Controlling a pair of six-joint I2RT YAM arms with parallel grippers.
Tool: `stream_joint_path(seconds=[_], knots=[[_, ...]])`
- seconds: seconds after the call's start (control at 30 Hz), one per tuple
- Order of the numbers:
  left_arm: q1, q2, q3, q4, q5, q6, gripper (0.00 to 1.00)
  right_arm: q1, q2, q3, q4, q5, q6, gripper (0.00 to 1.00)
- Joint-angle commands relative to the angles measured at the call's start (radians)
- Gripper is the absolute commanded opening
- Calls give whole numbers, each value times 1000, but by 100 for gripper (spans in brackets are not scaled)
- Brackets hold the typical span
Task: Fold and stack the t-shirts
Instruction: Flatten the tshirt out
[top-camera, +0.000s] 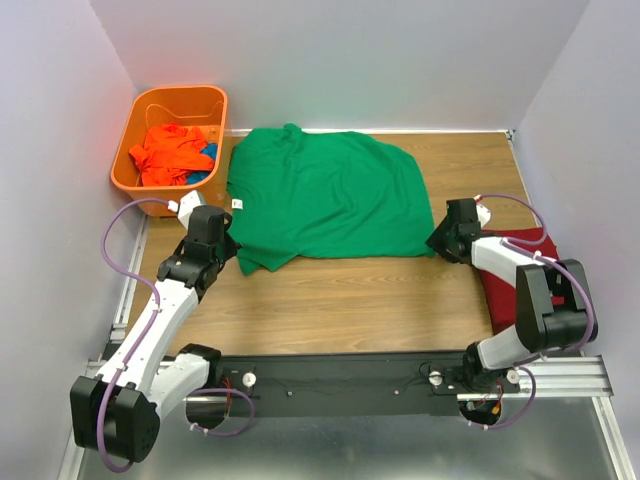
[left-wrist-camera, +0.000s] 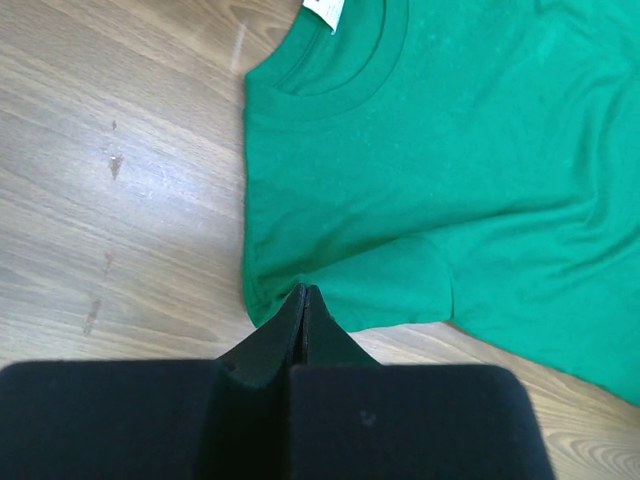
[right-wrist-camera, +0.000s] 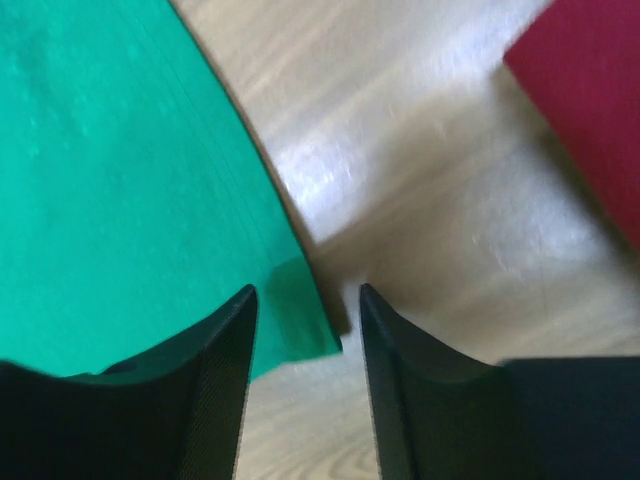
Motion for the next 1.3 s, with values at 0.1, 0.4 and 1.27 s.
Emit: stream_joint_path(seconds=[0.1, 0.4, 1.27], knots=[[8, 2, 1, 22, 30, 19, 0, -3, -35, -20, -32, -71, 3, 25], [8, -9, 4, 16, 31, 17, 0, -3, -74, 17, -50, -48, -46, 6], [10, 16, -4, 41, 47, 36, 0, -3, 64, 187, -159, -56, -142, 66]])
